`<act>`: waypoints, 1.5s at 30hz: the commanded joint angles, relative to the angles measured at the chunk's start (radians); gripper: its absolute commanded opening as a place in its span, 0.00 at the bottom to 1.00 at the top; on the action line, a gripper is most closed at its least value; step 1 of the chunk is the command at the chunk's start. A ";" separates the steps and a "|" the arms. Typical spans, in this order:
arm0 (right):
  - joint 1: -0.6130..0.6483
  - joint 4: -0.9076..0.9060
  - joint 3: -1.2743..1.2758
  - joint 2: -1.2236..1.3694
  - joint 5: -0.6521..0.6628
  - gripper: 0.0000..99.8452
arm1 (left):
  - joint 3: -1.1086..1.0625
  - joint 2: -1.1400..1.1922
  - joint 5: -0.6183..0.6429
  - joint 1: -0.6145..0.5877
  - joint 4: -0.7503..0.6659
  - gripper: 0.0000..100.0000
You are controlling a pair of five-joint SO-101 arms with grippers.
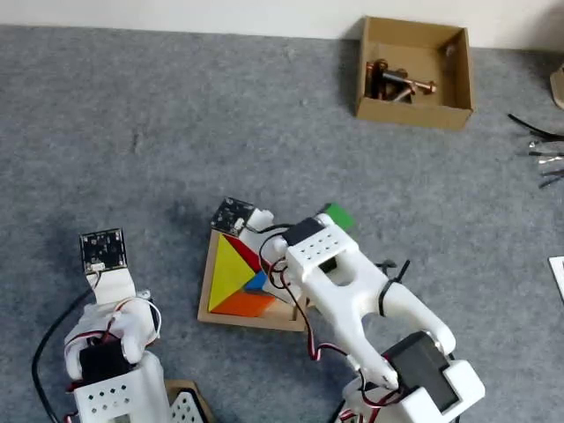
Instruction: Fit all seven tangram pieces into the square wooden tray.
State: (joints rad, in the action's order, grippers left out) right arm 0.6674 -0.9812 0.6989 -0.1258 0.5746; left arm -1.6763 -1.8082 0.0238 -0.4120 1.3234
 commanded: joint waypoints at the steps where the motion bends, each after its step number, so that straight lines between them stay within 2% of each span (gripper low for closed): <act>1: -0.012 0.024 -0.004 -0.058 0.015 0.00 | -0.019 -0.005 0.011 -0.013 0.003 0.01; 6: 0.018 0.079 0.002 -0.058 0.012 0.00 | -0.019 -0.005 0.011 -0.013 0.003 0.01; 25: 0.113 0.081 0.002 -0.061 0.008 0.00 | -0.019 -0.005 0.011 -0.013 0.003 0.01; 30: 0.114 0.056 -0.002 -0.068 -0.124 0.00 | -0.019 -0.005 0.011 -0.013 0.003 0.01; 42: 0.114 -0.085 -0.119 -0.070 -0.140 0.00 | -0.019 -0.005 0.011 -0.013 0.003 0.01; 45: 0.114 -0.124 -0.157 -0.070 -0.199 0.00 | -0.019 -0.005 0.011 -0.013 0.003 0.01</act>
State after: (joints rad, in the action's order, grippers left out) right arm 0.7687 -1.0656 0.6237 -0.1381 0.4304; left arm -1.6763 -1.8082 0.0238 -0.4120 1.3234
